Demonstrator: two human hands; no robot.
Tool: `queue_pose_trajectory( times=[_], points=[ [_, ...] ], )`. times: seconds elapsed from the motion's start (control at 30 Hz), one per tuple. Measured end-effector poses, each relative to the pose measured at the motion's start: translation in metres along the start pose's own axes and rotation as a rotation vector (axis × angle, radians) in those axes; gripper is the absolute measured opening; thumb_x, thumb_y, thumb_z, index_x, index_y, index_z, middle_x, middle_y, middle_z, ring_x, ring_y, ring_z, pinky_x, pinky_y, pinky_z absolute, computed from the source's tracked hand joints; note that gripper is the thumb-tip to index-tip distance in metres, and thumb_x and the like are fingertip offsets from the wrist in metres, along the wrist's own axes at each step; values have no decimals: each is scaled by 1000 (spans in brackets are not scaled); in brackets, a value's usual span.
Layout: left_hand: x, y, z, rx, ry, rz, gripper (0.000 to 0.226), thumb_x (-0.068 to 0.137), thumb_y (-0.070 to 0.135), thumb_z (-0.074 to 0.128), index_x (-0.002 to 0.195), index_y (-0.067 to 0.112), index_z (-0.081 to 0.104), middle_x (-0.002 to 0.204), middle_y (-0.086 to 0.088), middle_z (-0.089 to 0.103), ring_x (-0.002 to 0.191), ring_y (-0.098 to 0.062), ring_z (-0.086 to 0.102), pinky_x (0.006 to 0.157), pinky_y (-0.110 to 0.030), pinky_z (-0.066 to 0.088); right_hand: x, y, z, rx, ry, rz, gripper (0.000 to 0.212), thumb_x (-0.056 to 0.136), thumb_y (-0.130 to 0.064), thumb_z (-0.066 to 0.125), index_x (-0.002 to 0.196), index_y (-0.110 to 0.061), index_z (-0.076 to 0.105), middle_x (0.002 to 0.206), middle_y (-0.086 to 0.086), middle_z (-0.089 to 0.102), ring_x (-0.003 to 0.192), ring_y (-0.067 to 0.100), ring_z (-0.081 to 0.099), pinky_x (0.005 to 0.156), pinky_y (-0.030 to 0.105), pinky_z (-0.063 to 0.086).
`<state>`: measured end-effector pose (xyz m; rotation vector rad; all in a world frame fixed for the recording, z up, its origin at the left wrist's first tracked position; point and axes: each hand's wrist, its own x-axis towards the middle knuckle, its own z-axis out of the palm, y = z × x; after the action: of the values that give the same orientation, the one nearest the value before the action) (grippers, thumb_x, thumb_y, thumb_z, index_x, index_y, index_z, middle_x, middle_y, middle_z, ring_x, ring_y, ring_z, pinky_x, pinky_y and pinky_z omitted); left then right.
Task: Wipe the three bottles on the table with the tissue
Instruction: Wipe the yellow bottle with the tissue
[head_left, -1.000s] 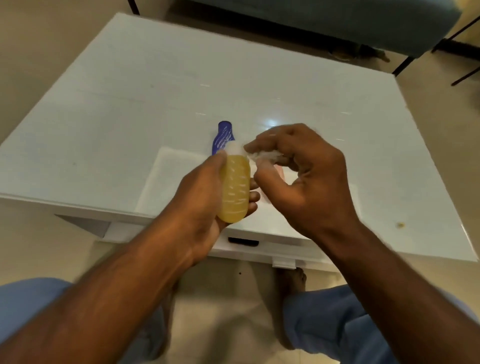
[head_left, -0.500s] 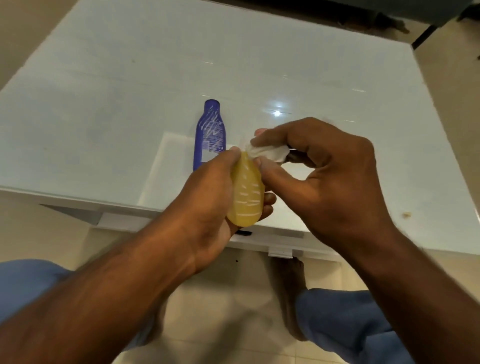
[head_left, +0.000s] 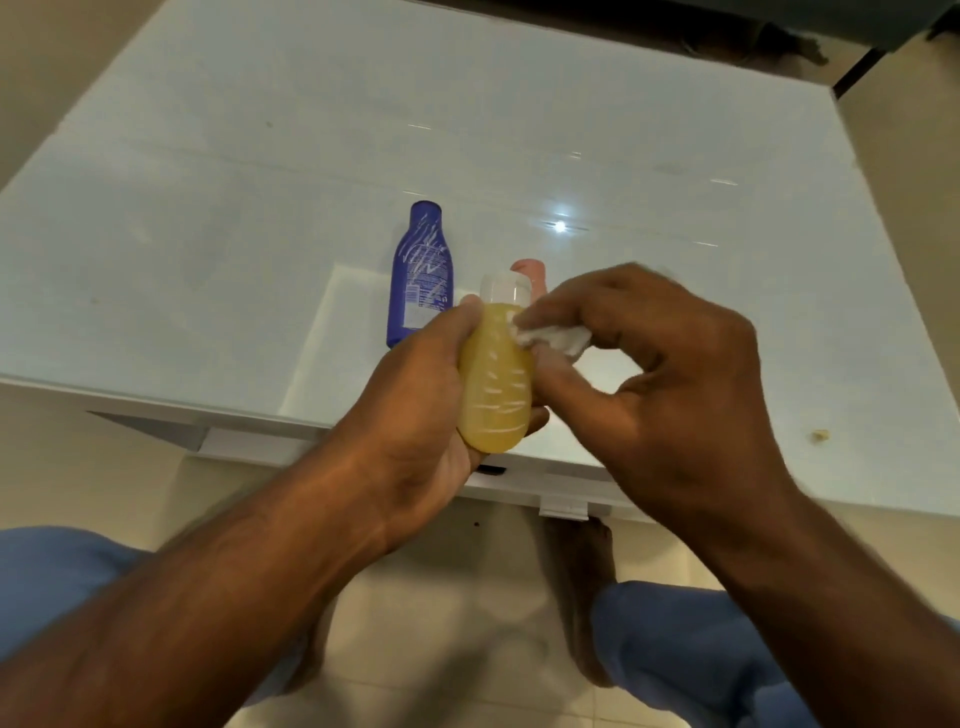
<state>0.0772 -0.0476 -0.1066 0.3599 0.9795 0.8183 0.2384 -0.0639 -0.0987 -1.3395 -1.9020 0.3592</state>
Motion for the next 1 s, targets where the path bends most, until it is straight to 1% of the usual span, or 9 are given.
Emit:
queue_pose_trajectory(
  times=[0.1,0.2,0.23,0.33,0.4,0.53,0.67,0.8,1.0],
  points=[
    [-1,-1,1,-11,3,-6,40,102,39,46,129,12,58,119,-21,71,111,-34,69,91,-46,58,7,3,1,35,47,7,18,91,-5,78,108,-9,80,105,1,76,102,12,72,89,35,60],
    [-1,3,-2,-32,3,5,39,104,38,43,127,13,61,108,-14,75,97,-26,74,75,-36,62,1,-7,12,31,-46,-79,19,86,-1,79,104,-8,81,104,6,75,99,19,71,90,36,58],
    [-1,5,-3,-18,6,6,40,104,39,43,127,13,62,108,-14,75,98,-26,74,75,-36,61,0,-7,12,16,-45,-92,19,86,-1,79,103,-9,81,103,6,75,98,20,71,89,36,57],
    [-2,6,-2,22,9,-9,44,104,40,43,131,10,59,123,-22,69,119,-37,64,95,-46,55,8,2,7,43,48,-30,17,90,-5,79,107,-9,81,104,3,76,99,16,72,85,37,59],
    [-4,11,-1,27,2,-30,43,104,39,43,132,11,58,125,-22,68,120,-37,63,96,-47,55,10,2,6,78,55,-29,19,90,-4,79,108,-8,81,106,5,76,102,18,73,87,39,60],
    [-7,11,-4,-5,4,-35,41,105,37,43,134,13,58,123,-17,70,102,-27,71,72,-36,60,1,-6,18,11,-80,-140,21,86,-4,77,106,-8,81,104,7,74,100,21,70,89,36,56],
    [-6,5,-3,-47,9,-34,44,102,40,46,136,12,54,124,-20,69,109,-34,69,82,-41,59,12,6,8,16,51,-49,18,91,-7,77,109,-9,81,106,6,75,101,17,71,87,34,57],
    [-7,14,-2,-79,-33,4,44,106,37,37,134,10,57,122,-15,71,93,-21,72,74,-31,60,-3,-7,16,4,-68,-164,18,87,-4,80,105,-7,81,105,8,74,100,21,70,91,31,55],
    [-4,10,-6,-37,4,38,42,104,39,42,134,13,56,121,-19,71,99,-26,70,82,-39,59,5,4,9,1,17,-78,17,91,-8,80,108,-7,81,104,6,73,97,9,66,89,21,54]
  ],
)
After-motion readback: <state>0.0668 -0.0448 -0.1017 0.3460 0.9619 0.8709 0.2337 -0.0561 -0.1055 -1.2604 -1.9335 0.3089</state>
